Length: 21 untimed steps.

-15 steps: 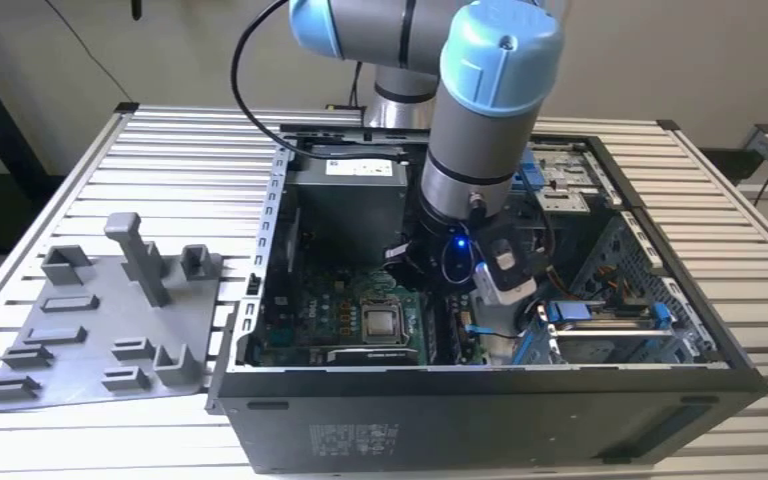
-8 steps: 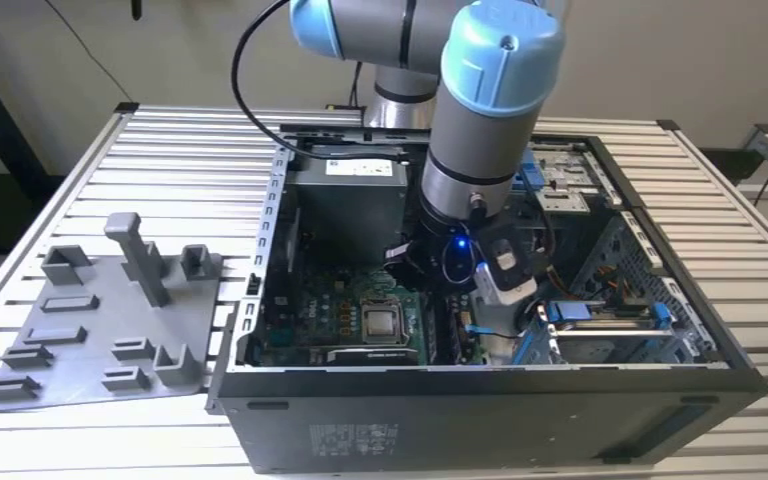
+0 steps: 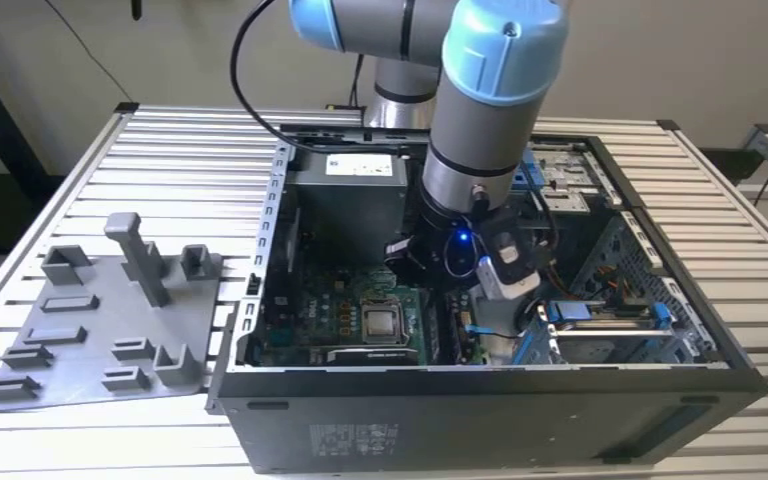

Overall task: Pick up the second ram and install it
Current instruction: 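Insert the second ram into the second slot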

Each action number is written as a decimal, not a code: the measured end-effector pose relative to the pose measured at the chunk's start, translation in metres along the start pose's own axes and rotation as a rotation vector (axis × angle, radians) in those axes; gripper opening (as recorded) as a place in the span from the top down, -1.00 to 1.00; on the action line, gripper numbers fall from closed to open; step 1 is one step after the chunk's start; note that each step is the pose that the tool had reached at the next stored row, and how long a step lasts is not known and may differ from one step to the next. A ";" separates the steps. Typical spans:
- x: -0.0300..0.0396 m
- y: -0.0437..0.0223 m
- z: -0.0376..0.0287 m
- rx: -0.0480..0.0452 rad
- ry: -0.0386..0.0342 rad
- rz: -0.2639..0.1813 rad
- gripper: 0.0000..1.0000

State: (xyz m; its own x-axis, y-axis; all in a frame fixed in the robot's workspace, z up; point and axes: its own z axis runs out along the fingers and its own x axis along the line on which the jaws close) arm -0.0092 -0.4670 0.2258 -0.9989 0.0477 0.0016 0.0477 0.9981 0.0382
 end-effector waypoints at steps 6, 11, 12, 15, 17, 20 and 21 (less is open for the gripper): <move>0.0000 -0.0001 0.0004 0.0007 -0.0030 -0.025 0.72; 0.0001 -0.0001 0.0016 0.0006 -0.0019 -0.056 0.72; 0.0000 -0.0001 0.0021 0.0004 -0.0019 -0.057 0.72; 0.0000 -0.0002 0.0035 0.0007 -0.0018 -0.058 0.72; -0.0001 -0.0002 0.0045 0.0005 -0.0018 -0.060 0.72; -0.0002 -0.0003 0.0049 0.0008 -0.0014 -0.064 0.72; -0.0003 -0.0003 0.0050 0.0008 -0.0015 -0.064 0.72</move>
State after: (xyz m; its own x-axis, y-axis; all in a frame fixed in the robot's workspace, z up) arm -0.0090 -0.4671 0.2208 -0.9999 -0.0160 -0.0023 -0.0160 0.9992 0.0374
